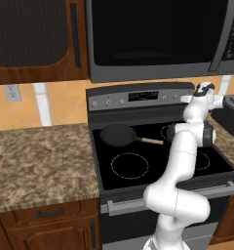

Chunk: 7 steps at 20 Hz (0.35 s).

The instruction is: Turn off the rear right burner of the stove.

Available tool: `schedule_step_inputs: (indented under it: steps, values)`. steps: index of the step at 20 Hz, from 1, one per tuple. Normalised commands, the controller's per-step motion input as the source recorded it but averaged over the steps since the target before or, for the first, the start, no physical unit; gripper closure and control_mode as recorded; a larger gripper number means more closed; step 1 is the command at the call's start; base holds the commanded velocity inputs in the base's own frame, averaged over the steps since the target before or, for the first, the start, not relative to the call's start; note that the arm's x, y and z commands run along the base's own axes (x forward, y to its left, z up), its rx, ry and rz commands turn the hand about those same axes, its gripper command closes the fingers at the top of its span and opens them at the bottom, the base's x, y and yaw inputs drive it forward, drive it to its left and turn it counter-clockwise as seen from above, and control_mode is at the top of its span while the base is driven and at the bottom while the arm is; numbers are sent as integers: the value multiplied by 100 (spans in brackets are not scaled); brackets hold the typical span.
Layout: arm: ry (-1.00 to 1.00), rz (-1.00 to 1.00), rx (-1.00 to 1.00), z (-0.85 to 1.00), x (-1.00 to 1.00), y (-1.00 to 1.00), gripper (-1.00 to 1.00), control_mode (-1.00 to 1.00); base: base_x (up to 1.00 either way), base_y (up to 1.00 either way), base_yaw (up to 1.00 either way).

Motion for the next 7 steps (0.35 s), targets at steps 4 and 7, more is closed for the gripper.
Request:
schedule_step_inputs:
  steps: [4,7]
  values:
    - [0,0,0,0,0,0,100,-100,0,0,0]
    - [0,0,0,0,0,0,100,-100,0,0,0]
